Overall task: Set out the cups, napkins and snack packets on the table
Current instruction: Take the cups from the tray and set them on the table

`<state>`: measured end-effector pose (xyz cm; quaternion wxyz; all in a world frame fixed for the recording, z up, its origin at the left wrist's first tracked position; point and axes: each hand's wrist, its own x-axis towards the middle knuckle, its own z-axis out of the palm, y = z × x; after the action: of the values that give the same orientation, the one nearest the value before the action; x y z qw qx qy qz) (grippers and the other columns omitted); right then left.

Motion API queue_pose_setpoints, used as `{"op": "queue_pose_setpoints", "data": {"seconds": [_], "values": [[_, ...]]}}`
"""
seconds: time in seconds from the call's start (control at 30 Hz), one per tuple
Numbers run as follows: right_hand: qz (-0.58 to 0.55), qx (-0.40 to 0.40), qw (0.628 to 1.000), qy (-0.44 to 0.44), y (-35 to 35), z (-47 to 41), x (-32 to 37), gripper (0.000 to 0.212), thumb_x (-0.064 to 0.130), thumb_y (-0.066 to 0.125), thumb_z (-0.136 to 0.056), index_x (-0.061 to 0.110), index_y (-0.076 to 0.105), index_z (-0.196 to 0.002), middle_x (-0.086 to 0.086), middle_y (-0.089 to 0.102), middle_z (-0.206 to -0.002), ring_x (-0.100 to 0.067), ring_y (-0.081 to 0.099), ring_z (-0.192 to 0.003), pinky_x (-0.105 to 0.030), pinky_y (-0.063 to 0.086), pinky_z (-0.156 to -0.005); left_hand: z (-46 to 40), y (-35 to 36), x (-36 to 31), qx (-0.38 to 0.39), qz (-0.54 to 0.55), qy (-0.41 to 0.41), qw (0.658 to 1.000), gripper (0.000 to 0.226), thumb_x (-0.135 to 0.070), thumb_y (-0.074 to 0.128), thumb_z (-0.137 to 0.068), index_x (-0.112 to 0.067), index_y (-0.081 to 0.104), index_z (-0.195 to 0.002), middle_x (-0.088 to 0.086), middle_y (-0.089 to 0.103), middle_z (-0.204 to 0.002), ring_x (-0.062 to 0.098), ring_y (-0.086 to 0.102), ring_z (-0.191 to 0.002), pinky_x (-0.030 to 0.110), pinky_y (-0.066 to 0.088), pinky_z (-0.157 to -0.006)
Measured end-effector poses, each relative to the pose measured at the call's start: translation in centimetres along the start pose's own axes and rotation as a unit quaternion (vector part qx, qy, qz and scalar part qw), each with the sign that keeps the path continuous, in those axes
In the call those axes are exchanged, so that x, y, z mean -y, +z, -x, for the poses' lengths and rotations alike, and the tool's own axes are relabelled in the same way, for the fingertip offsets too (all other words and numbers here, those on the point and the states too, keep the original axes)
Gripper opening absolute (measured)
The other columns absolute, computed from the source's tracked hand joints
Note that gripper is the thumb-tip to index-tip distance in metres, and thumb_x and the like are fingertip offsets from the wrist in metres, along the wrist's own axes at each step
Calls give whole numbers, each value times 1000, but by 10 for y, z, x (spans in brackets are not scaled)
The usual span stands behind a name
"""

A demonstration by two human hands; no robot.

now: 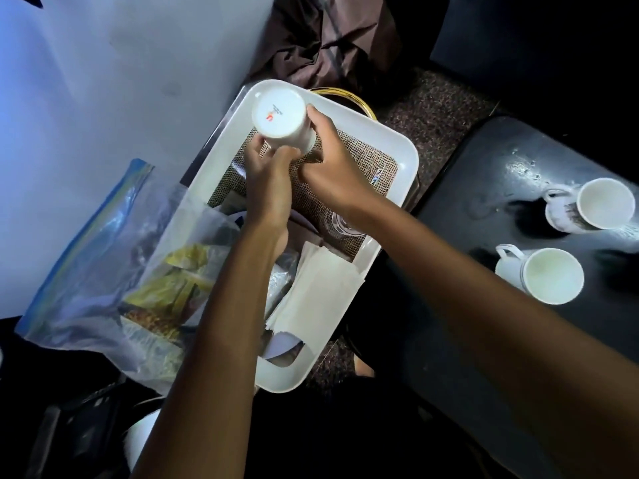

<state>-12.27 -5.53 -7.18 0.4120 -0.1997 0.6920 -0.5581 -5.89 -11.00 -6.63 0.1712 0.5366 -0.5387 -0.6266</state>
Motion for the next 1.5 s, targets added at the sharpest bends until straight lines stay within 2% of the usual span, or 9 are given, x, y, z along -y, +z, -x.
{"op": "queue_pose_setpoints", "data": {"seconds": [0.2, 0.4, 0.6, 0.8, 0.97, 1.1, 1.2, 1.3, 1.5], "values": [[-96, -14, 995, 7, -18, 30, -10, 65, 4, 49, -79, 31, 37, -137, 36, 50, -103, 16, 53, -96, -19, 44, -88, 36, 9, 11, 33, 56, -4, 998, 44, -20, 52, -90, -17, 44, -133, -1, 63, -118, 5, 59, -103, 19, 44, -78], [-239, -56, 969, 24, -39, 74, -1, 25, 33, 46, -95, 35, 49, -120, 24, 54, -119, -1, 52, -115, -29, 40, -94, 79, 23, 12, 48, 112, 40, 992, 35, -24, 49, -94, -19, 46, -129, 0, 59, -118, 5, 57, -109, 22, 43, -90], [-323, -135, 937, 9, -73, 121, 2, 39, 55, 36, -85, 34, 58, -110, 24, 55, -123, -7, 47, -128, -46, 40, -107, 117, 52, 17, 92, 185, 15, 978, 57, -45, 49, -84, -13, 43, -132, 8, 54, -134, 20, 58, -121, 37, 42, -106], [-378, -270, 885, -19, -122, 161, -10, 34, 44, 44, -90, 17, 65, -88, 10, 64, -123, -13, 59, -118, -47, 48, -99, 151, 94, 35, 149, 182, -32, 971, 55, -63, 21, -85, -19, 53, -94, 2, 63, -103, 23, 63, -111, 40, 45, -102], [-334, -368, 867, -28, -157, 194, -28, 9, 12, 64, -86, 14, 61, -78, 5, 69, -112, -12, 65, -108, -49, 50, -97, 176, 129, 51, 196, 93, -55, 975, 40, -63, 43, -80, -28, 63, -76, -7, 70, -88, 15, 69, -93, 36, 49, -97], [-332, -370, 867, -31, -189, 222, -44, 21, -1, 69, -76, 15, 60, -87, 7, 67, -111, -6, 66, -103, -44, 52, -95, 192, 147, 66, 275, 60, -77, 957, 38, -48, 59, -75, -18, 56, -99, -8, 71, -86, 9, 68, -89, 29, 49, -88], [-371, -352, 859, -20, -215, 247, -58, 55, 0, 72, -67, 18, 52, -115, 4, 57, -121, 1, 66, -98, -33, 55, -87, 202, 158, 73, 340, 60, -97, 933, 38, -33, 63, -73, -23, 54, -109, -11, 71, -91, 5, 65, -92, 26, 47, -88], [-384, -302, 872, 9, -238, 275, -77, 81, -5, 75, -63, 18, 43, -134, -7, 53, -131, -14, 65, -109, -28, 54, -83, 209, 168, 80, 421, 61, -86, 901, 45, -11, 60, -74, -20, 53, -118, -11, 71, -96, 2, 66, -91, 18, 52, -77], [-334, -278, 899, 48, -252, 318, -106, 91, 1, 80, -53, 22, 47, -135, -1, 60, -130, -17, 59, -118, -31, 53, -91, 207, 181, 86, 560, -92, -27, 823, 51, -8, 67, -74, -19, 57, -122, -8, 67, -113, 8, 61, -110, 22, 51, -88]]}}
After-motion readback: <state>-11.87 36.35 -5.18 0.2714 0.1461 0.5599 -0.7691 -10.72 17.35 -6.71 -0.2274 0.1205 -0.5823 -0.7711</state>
